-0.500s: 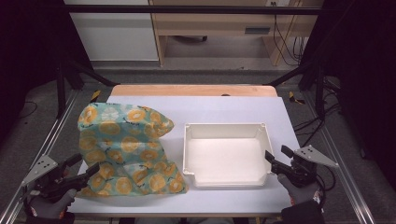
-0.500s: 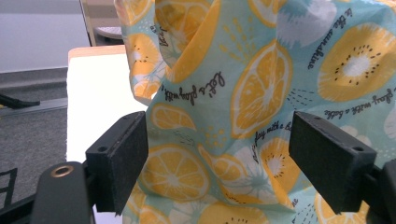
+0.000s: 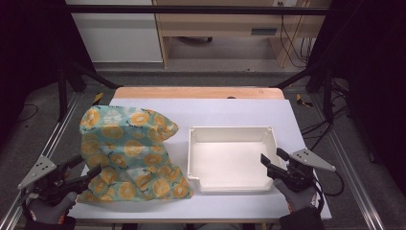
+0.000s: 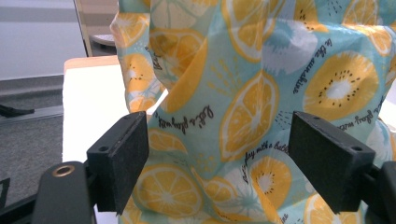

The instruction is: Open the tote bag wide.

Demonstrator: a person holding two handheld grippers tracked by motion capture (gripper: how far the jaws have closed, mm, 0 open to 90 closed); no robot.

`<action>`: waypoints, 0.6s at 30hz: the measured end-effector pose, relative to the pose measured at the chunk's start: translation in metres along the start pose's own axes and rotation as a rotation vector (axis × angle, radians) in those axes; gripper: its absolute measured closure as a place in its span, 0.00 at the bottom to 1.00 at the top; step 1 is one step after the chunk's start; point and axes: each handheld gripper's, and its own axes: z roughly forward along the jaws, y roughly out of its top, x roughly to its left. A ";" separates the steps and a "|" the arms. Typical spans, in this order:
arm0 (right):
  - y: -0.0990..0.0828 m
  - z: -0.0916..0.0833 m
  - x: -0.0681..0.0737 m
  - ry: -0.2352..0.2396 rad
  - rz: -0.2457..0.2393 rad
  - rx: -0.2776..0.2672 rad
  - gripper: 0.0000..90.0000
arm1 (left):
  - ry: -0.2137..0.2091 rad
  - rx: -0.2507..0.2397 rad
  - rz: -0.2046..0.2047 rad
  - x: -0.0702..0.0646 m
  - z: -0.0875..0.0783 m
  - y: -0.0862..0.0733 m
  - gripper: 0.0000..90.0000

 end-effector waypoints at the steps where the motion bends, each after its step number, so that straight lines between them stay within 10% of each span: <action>1: 0.000 0.000 0.001 0.003 -0.001 -0.001 0.41 | 0.004 -0.004 0.003 0.000 0.000 0.002 0.22; 18: 0.019 0.012 0.033 0.069 -0.047 -0.020 0.44 | 0.007 -0.037 0.022 0.001 -0.003 0.022 0.23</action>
